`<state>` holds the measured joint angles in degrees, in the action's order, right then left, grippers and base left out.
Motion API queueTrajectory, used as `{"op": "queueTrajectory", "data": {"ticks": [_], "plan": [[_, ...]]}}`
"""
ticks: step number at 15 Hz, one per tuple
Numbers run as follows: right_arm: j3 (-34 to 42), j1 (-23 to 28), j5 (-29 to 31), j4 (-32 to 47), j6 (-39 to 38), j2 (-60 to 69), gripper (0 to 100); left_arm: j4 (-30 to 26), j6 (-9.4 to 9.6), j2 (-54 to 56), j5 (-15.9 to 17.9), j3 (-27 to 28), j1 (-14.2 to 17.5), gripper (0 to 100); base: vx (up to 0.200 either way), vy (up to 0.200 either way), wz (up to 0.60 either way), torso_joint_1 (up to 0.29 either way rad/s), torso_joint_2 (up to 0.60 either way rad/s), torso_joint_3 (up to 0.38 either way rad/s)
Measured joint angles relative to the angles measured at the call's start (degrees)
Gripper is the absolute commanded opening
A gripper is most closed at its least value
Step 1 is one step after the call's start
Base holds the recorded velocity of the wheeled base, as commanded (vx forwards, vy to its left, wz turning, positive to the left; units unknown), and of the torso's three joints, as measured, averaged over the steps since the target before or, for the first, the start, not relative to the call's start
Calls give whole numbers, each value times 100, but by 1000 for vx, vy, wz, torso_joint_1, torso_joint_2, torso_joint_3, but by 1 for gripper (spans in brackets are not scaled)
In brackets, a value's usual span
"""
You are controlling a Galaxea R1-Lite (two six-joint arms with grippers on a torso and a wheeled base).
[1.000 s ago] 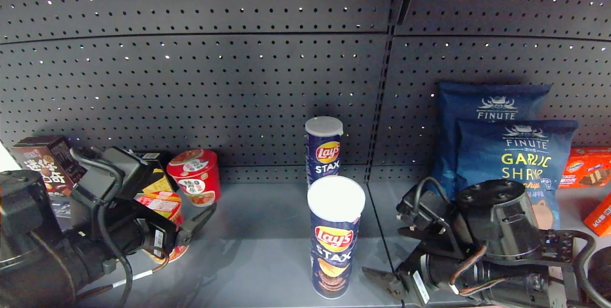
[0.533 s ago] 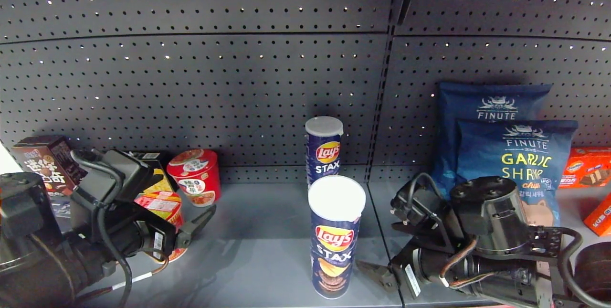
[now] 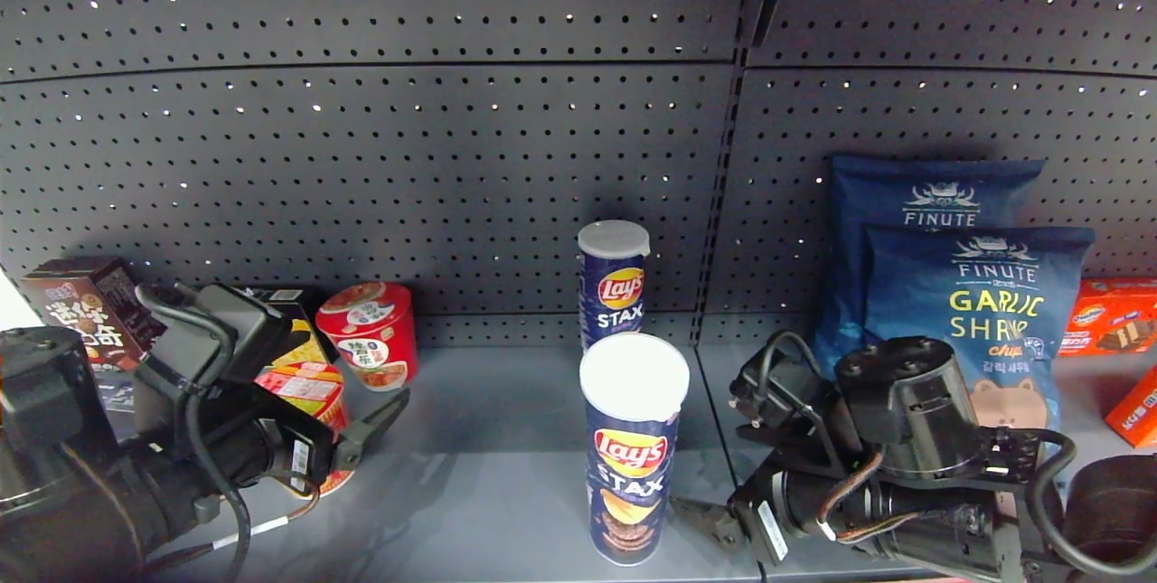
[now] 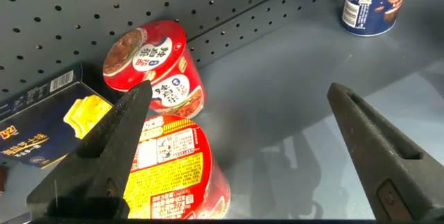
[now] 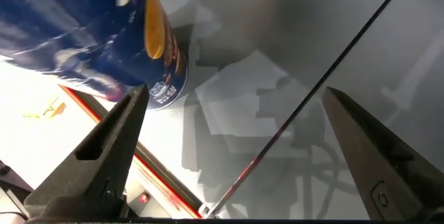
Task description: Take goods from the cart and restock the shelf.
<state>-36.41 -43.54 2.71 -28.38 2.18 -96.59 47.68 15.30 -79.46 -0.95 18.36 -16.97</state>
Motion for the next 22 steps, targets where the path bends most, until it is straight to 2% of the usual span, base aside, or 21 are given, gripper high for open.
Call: {"op": "queueTrajectory", "data": {"ticks": [9, 15, 20, 22], "plan": [[6, 11, 9, 5, -7, -35, 100, -5, -2, 27, 0, -59, 0, 100, 0, 0, 0, 0, 0, 0], [179, 185, 62, 0, -297, 781, 100, 16, -20, 631, -28, -139, 20, 100, 0, 0, 0, 0, 0, 0], [610, 1122, 18, -6, -338, 1881, 100, -39, -57, 1736, -38, -684, 652, 100, 0, 0, 0, 0, 0, 0], [751, 1488, 2, 22, -335, 2321, 100, -241, -61, 2219, -50, -896, 890, 100, 0, 0, 0, 0, 0, 0]]}}
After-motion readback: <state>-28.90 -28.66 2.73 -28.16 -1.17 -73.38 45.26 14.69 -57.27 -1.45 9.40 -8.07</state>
